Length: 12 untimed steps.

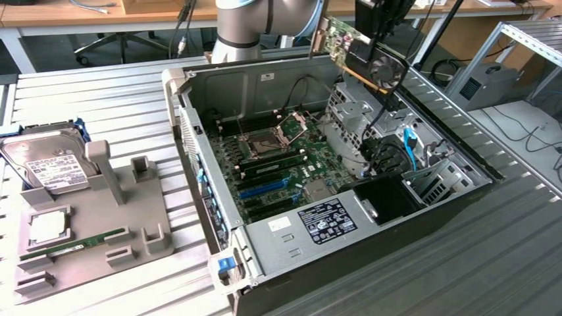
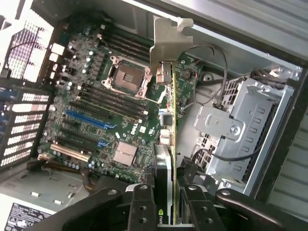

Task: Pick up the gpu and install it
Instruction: 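Insert the gpu into the slot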

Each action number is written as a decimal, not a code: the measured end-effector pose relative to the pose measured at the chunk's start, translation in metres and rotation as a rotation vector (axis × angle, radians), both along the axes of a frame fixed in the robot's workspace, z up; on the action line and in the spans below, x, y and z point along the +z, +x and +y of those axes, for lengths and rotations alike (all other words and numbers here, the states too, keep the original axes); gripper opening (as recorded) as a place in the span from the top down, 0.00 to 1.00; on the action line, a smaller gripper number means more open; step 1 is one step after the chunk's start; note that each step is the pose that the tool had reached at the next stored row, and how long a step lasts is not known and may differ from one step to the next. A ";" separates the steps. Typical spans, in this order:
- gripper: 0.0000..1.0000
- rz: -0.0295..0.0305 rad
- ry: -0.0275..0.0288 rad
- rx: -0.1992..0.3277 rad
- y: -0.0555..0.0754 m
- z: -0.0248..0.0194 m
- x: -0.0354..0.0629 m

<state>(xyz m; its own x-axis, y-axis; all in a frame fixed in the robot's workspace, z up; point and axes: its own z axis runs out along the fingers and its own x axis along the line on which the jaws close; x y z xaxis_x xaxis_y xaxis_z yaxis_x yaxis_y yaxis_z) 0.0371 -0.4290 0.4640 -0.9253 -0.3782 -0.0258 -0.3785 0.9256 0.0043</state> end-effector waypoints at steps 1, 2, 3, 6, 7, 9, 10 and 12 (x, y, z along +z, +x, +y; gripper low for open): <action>0.73 0.0000 0.0000 0.018 0.000 0.0000 0.0000; 0.73 0.0000 0.0000 0.036 0.000 0.0000 -0.0001; 0.73 0.0000 0.0000 0.064 0.000 0.0000 -0.0001; 0.73 0.0000 0.0000 0.136 0.000 0.0000 -0.0003; 0.73 0.0000 0.0000 0.155 0.000 0.0000 -0.0004; 0.73 0.0000 -0.0001 0.196 0.000 0.0000 -0.0004; 0.73 0.0000 0.0000 0.214 0.000 0.0000 -0.0005; 0.73 0.0000 0.0000 0.252 0.000 0.0000 -0.0006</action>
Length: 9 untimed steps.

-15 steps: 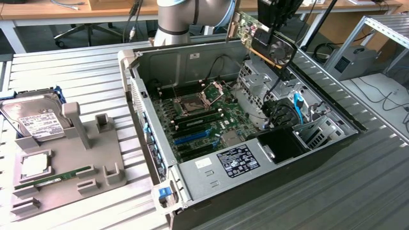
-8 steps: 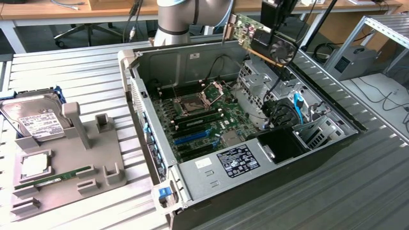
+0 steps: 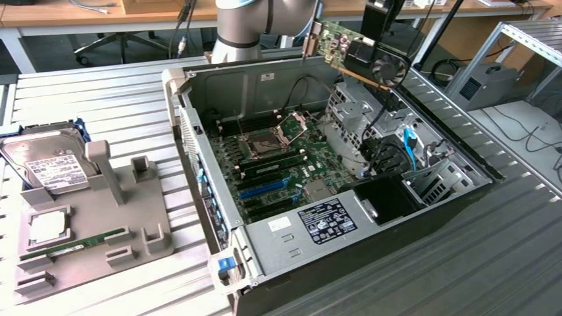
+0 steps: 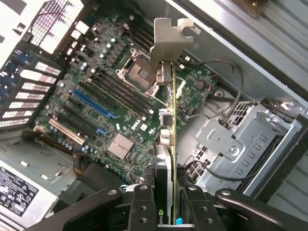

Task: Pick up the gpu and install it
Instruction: 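Insert the gpu into the slot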

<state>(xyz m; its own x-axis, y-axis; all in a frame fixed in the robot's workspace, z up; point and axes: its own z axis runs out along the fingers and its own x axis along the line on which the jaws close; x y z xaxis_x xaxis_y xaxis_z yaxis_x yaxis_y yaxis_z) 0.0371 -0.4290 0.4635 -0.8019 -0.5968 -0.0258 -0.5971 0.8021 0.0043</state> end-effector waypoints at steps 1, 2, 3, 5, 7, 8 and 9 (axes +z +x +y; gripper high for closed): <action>0.73 0.0000 0.0000 0.017 0.000 0.0000 0.0000; 0.73 0.0000 0.0000 0.037 0.000 0.0000 -0.0001; 0.73 0.0000 0.0000 0.053 0.000 0.0000 -0.0001; 0.73 0.0000 -0.0001 0.096 0.000 0.0000 -0.0002; 0.73 0.0000 0.0000 0.143 0.000 0.0000 -0.0003; 0.73 0.0000 0.0000 0.161 0.000 0.0000 -0.0003; 0.73 0.0000 0.0000 0.180 0.000 0.0000 -0.0003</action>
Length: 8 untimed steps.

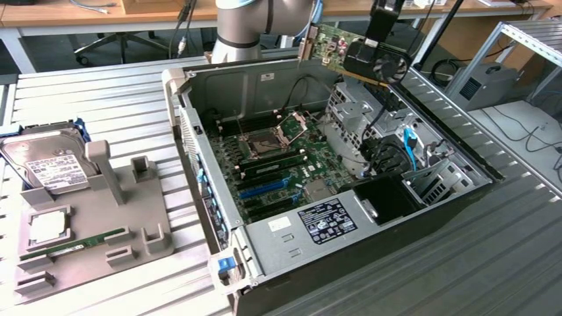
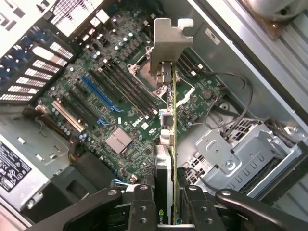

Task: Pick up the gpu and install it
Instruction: 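Insert the gpu into the slot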

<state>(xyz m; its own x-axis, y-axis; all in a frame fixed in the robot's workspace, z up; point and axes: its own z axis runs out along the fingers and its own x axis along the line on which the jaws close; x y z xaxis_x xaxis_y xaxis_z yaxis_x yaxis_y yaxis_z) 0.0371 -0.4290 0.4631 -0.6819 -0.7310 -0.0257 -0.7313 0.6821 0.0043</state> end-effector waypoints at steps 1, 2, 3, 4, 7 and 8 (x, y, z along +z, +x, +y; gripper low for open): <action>0.73 0.0000 0.0001 0.019 0.000 0.0000 -0.0001; 0.73 0.0000 0.0000 0.042 0.000 0.0000 -0.0001; 0.73 0.0000 -0.0001 0.060 0.000 0.0000 -0.0001; 0.73 0.0000 0.0000 0.080 0.000 0.0000 -0.0001; 0.73 0.0000 0.0000 0.134 0.000 0.0000 -0.0002; 0.73 0.0000 0.0000 0.155 0.000 0.0000 -0.0003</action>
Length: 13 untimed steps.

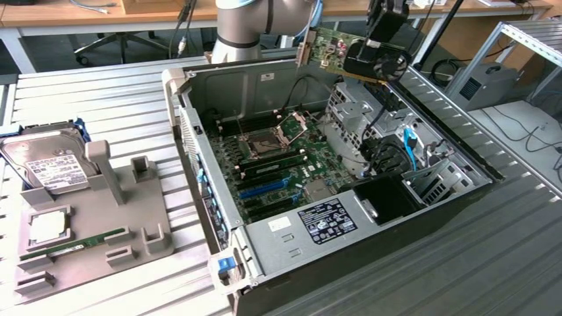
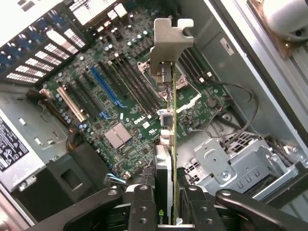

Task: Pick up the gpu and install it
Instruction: 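Insert the gpu into the slot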

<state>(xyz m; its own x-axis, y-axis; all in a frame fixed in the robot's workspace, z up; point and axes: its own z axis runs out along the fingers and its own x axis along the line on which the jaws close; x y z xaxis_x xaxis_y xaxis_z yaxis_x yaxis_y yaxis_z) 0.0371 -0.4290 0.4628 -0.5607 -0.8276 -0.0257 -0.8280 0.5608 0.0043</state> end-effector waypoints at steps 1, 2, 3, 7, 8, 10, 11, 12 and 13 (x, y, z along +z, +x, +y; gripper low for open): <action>0.73 0.0000 0.0000 0.015 0.000 0.0000 0.0000; 0.73 0.0000 0.0000 0.043 0.000 0.0000 -0.0001; 0.73 0.0000 0.0000 0.065 0.000 0.0000 -0.0001; 0.73 0.0000 0.0000 0.171 0.000 0.0000 -0.0003; 0.73 0.0000 0.0001 0.216 0.000 0.0000 -0.0004; 0.73 0.0000 0.0000 0.256 0.000 0.0000 -0.0005; 0.73 0.0000 0.0000 0.301 0.000 0.0000 -0.0005; 0.73 -0.0001 0.0000 0.329 0.000 0.0000 -0.0006; 0.73 -0.0001 0.0000 0.357 0.000 0.0000 -0.0007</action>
<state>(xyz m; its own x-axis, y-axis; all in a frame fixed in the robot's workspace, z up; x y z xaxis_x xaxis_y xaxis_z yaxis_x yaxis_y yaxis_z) 0.0371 -0.4290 0.4622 -0.2365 -0.9713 -0.0258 -0.9716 0.2365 0.0042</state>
